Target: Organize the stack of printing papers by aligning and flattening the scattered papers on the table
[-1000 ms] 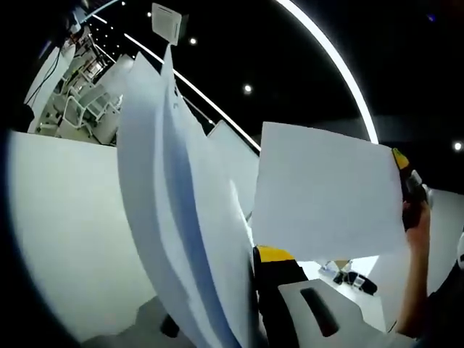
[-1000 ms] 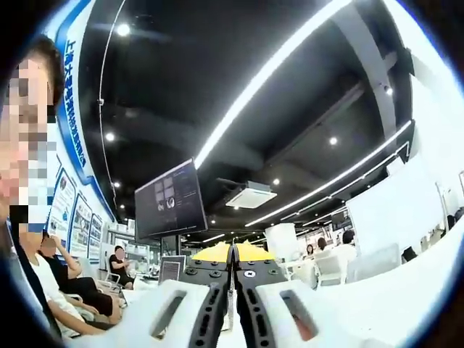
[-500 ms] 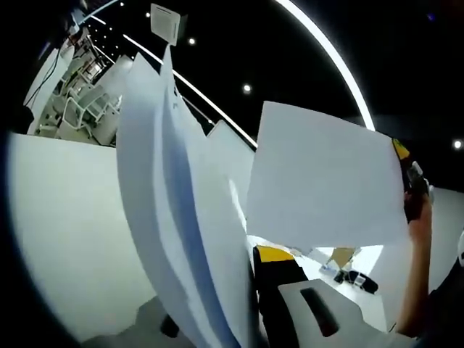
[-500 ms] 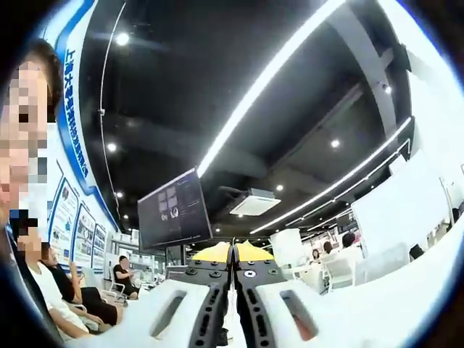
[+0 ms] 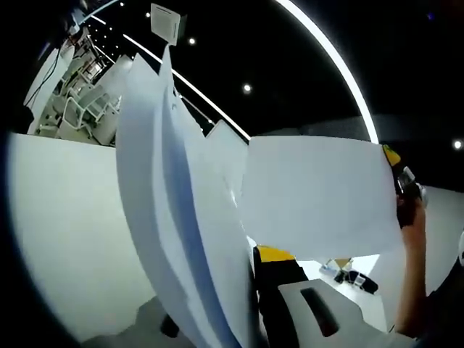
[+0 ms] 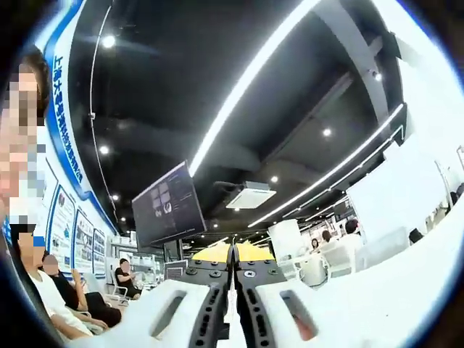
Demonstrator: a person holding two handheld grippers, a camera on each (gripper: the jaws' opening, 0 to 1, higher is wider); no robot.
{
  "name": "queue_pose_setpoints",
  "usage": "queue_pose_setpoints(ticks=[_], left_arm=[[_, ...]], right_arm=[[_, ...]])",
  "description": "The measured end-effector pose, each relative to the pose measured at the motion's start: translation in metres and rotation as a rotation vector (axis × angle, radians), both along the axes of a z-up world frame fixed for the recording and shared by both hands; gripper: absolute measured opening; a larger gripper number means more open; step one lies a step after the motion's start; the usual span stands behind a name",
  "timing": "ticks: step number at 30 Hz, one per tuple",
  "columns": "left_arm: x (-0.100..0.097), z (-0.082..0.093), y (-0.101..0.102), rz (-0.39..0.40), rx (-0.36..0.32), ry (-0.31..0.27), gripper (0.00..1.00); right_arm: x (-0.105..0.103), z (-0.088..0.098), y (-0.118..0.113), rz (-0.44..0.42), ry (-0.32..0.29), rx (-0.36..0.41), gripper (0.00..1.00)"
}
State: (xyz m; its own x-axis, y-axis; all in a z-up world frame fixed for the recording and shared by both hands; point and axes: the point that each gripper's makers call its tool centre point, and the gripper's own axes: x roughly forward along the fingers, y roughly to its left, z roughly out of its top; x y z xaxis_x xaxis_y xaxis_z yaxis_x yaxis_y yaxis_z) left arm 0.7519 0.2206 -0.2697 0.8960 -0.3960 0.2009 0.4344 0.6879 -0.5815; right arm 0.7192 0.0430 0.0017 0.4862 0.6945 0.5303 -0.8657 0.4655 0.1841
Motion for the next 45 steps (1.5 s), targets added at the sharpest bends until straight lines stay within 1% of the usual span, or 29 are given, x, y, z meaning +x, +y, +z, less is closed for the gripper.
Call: queue_pose_setpoints(ticks=[8, 10, 19, 22, 24, 26, 27, 32, 35, 38, 39, 40, 43, 44, 45], left_arm=[[0.0, 0.0, 0.0, 0.0, 0.0, 0.0, 0.1], [-0.001, 0.0, 0.0, -0.001, -0.001, 0.0, 0.1], [-0.002, 0.0, -0.001, 0.0, 0.001, 0.0, 0.1], [-0.002, 0.0, -0.002, -0.001, 0.001, -0.001, 0.1], [-0.003, 0.0, -0.002, -0.001, 0.001, -0.001, 0.1], [-0.003, 0.0, -0.002, -0.001, 0.002, -0.001, 0.11], [-0.003, 0.0, -0.002, -0.001, 0.003, -0.001, 0.11], [-0.004, 0.0, -0.003, -0.001, 0.005, -0.002, 0.11], [-0.004, 0.0, -0.003, -0.002, 0.007, -0.004, 0.11], [-0.004, 0.0, -0.003, -0.002, 0.008, -0.004, 0.12], [-0.004, 0.0, -0.004, -0.004, 0.01, -0.005, 0.12], [-0.004, 0.001, -0.004, -0.004, 0.011, -0.005, 0.12], [-0.004, 0.001, -0.005, -0.006, 0.013, -0.007, 0.13], [-0.004, 0.001, -0.005, -0.007, 0.014, -0.008, 0.14], [-0.004, 0.001, -0.006, -0.008, 0.016, -0.008, 0.14]], right_arm=[[0.006, -0.012, -0.004, -0.001, 0.03, -0.001, 0.0], [0.01, -0.013, -0.009, -0.006, 0.041, -0.001, 0.0], [0.012, -0.028, -0.021, 0.016, 0.104, 0.041, 0.0], [0.013, -0.034, -0.024, 0.014, 0.116, 0.045, 0.0], [0.014, -0.04, -0.029, 0.023, 0.146, 0.067, 0.0], [0.012, -0.042, -0.034, 0.042, 0.162, 0.094, 0.0], [0.011, -0.043, -0.034, 0.042, 0.165, 0.097, 0.0], [0.01, -0.06, -0.041, 0.024, 0.19, 0.079, 0.0], [0.013, -0.072, -0.047, -0.008, 0.208, 0.077, 0.0], [0.013, -0.074, -0.047, -0.009, 0.21, 0.077, 0.0], [0.019, -0.084, -0.053, -0.014, 0.241, 0.091, 0.0], [0.021, -0.087, -0.054, -0.008, 0.254, 0.101, 0.0], [0.02, -0.089, -0.051, 0.002, 0.27, 0.113, 0.0], [0.023, -0.089, -0.05, 0.01, 0.271, 0.126, 0.0], [0.021, -0.087, -0.049, 0.021, 0.266, 0.136, 0.0]])
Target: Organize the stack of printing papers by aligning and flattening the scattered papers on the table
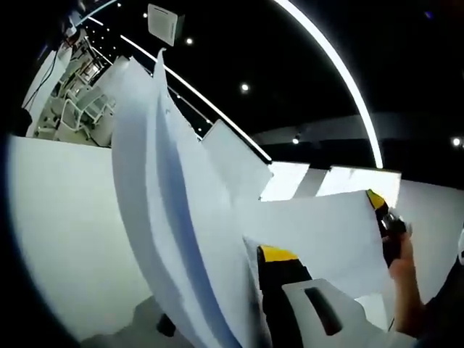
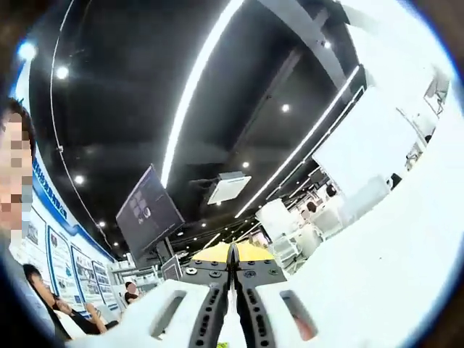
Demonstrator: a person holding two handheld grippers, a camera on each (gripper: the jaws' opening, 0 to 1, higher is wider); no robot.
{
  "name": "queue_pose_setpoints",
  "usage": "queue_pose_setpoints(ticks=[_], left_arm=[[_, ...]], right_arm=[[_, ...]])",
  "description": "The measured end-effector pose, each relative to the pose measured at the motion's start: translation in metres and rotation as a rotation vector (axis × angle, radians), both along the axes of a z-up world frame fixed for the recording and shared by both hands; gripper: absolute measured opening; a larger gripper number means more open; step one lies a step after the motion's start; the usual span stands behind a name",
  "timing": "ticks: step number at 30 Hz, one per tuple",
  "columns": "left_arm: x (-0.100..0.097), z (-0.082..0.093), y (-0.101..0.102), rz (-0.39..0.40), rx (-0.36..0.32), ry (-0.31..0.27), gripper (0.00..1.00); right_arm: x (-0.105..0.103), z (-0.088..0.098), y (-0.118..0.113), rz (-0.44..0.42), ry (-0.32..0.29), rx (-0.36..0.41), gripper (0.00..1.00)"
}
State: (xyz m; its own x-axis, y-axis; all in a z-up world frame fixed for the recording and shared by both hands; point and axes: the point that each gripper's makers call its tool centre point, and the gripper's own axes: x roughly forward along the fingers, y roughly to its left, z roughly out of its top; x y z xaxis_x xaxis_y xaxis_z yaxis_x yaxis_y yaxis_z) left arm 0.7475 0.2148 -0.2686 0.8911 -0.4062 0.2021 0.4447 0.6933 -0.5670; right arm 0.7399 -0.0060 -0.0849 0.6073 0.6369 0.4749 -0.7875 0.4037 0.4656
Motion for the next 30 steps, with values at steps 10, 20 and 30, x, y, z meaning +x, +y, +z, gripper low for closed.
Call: queue_pose_setpoints(ticks=[10, 20, 30], left_arm=[[0.0, 0.001, -0.003, -0.01, 0.011, -0.006, 0.19], [0.0, 0.001, -0.002, -0.014, 0.007, -0.008, 0.2], [0.001, 0.002, -0.002, -0.016, 0.008, -0.01, 0.21]], right_arm=[[-0.009, 0.033, 0.032, 0.071, -0.077, 0.02, 0.0], [-0.017, 0.053, 0.057, 0.134, -0.11, 0.07, 0.0], [-0.008, 0.065, 0.056, 0.206, -0.037, 0.252, 0.0]])
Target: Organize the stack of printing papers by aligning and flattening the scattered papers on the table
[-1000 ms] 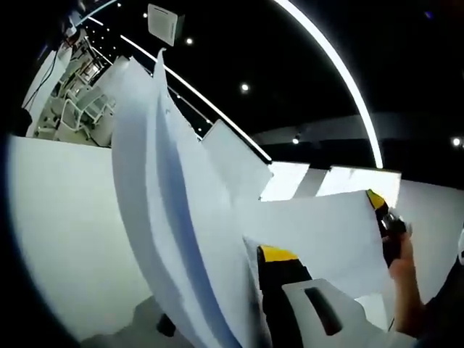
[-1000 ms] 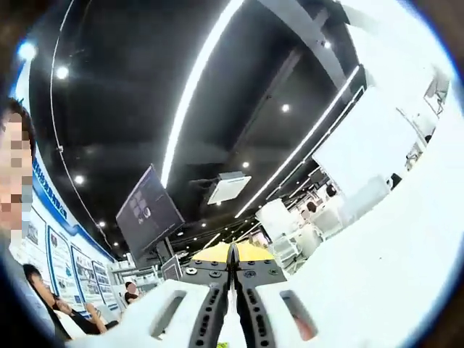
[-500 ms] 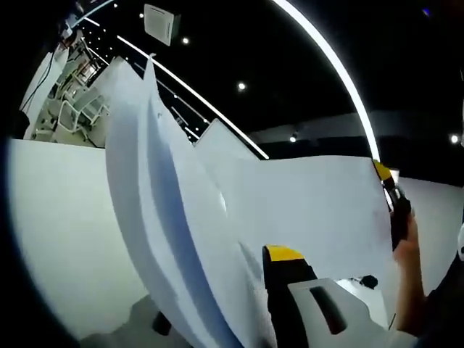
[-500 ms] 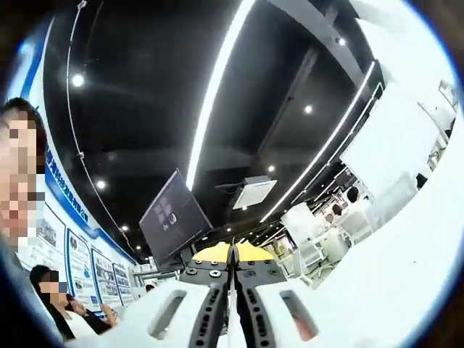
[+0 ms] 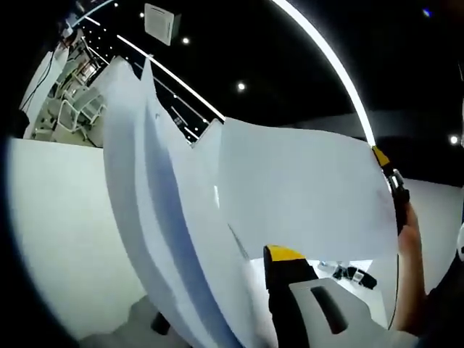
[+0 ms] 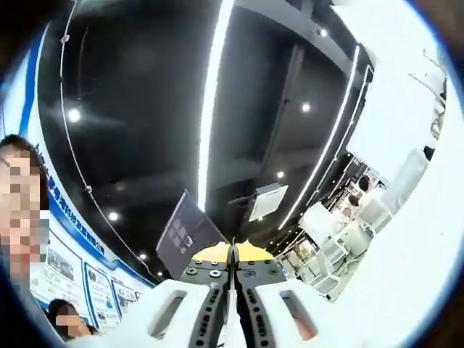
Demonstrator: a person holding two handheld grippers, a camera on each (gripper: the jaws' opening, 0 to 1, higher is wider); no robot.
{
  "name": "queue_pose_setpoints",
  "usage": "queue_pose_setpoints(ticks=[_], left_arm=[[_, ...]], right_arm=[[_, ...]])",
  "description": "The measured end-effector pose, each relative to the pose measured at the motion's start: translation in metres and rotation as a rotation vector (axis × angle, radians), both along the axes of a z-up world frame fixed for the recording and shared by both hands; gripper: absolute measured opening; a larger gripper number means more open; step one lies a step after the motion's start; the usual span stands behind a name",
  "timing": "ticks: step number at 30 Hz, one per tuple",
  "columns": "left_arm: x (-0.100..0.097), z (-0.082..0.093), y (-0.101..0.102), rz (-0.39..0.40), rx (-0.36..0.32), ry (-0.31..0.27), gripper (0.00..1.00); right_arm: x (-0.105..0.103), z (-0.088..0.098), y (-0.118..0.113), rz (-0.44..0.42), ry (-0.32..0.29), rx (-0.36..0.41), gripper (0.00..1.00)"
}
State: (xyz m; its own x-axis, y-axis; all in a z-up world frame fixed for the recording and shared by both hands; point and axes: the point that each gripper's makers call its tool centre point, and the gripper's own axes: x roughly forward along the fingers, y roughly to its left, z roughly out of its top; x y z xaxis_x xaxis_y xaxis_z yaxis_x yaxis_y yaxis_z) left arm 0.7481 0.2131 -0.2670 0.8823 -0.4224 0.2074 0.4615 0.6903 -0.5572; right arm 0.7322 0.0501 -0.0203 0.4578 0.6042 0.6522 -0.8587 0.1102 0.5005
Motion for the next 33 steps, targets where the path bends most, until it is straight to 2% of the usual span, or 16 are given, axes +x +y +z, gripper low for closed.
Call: queue_pose_setpoints(ticks=[1, 7, 10, 15, 16, 20, 26, 29, 33], left_arm=[[0.0, 0.0, 0.0, -0.001, 0.001, -0.001, 0.21], [0.0, 0.001, 0.0, 0.001, -0.003, -0.001, 0.22], [0.0, 0.001, 0.0, 0.0, -0.006, -0.001, 0.22], [0.0, 0.002, 0.001, 0.001, -0.008, -0.001, 0.22], [0.0, 0.002, 0.001, 0.0, -0.009, -0.002, 0.22], [0.0, 0.002, 0.001, 0.001, -0.008, -0.002, 0.22], [0.0, 0.002, 0.001, 0.002, -0.007, -0.003, 0.22], [0.0, 0.002, 0.001, 0.003, -0.007, -0.002, 0.22], [0.0, 0.002, 0.002, 0.003, -0.009, -0.003, 0.22]], right_arm=[[0.001, 0.002, -0.002, 0.024, 0.015, 0.031, 0.0], [0.009, 0.001, -0.014, 0.033, 0.053, 0.093, 0.0], [0.016, -0.005, -0.024, 0.066, 0.114, 0.158, 0.0], [0.034, -0.027, -0.043, 0.123, 0.235, 0.27, 0.0], [0.036, -0.031, -0.046, 0.129, 0.243, 0.282, 0.0], [0.042, -0.046, -0.051, 0.104, 0.264, 0.272, 0.0], [0.055, -0.078, -0.051, 0.075, 0.322, 0.236, 0.0], [0.059, -0.089, -0.052, 0.094, 0.356, 0.266, 0.0], [0.054, -0.096, -0.05, 0.103, 0.369, 0.28, 0.0]])
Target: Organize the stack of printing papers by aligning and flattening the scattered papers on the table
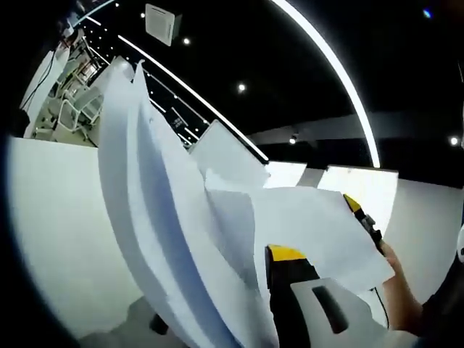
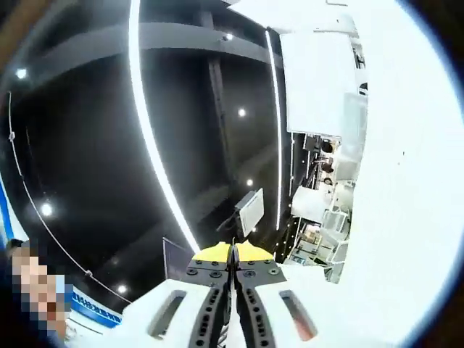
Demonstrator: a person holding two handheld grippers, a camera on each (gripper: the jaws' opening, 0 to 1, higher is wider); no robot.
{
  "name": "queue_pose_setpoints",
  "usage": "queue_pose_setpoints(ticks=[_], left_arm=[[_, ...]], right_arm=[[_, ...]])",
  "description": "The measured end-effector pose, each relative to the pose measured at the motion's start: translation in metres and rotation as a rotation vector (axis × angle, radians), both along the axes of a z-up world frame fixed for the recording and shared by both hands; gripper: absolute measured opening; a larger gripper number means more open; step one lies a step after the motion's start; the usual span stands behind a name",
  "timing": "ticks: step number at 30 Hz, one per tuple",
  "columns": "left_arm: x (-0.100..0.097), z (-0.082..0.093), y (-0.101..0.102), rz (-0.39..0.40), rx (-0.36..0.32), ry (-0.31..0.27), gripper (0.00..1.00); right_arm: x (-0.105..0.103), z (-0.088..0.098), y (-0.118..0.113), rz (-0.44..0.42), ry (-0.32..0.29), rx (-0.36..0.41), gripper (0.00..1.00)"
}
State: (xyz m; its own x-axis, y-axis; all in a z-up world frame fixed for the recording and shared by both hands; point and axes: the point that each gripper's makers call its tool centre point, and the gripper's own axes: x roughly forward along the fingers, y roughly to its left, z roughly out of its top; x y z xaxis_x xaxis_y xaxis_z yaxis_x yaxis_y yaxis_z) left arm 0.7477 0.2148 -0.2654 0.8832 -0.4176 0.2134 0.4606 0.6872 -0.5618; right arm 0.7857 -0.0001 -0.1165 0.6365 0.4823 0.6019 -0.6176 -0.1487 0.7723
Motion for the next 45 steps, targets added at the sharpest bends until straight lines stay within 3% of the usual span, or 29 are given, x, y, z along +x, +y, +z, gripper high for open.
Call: queue_pose_setpoints(ticks=[12, 19, 28, 37, 45], left_arm=[[-0.001, 0.0, -0.001, 0.001, 0.0, -0.001, 0.22], [-0.001, 0.0, 0.0, 0.001, -0.006, 0.0, 0.22], [-0.001, 0.0, 0.001, 0.002, -0.018, 0.0, 0.22], [-0.001, 0.001, 0.002, 0.004, -0.027, 0.0, 0.22], [0.0, -0.001, 0.004, 0.015, -0.017, 0.002, 0.19]], right_arm=[[-0.01, -0.008, 0.007, -0.003, 0.001, 0.02, 0.0], [-0.02, -0.026, 0.013, -0.029, 0.029, -0.018, 0.0], [-0.029, -0.045, 0.021, -0.125, 0.014, -0.176, 0.0], [-0.044, -0.049, 0.032, -0.165, -0.051, -0.318, 0.0], [-0.045, -0.064, 0.04, -0.182, -0.047, -0.415, 0.0]])
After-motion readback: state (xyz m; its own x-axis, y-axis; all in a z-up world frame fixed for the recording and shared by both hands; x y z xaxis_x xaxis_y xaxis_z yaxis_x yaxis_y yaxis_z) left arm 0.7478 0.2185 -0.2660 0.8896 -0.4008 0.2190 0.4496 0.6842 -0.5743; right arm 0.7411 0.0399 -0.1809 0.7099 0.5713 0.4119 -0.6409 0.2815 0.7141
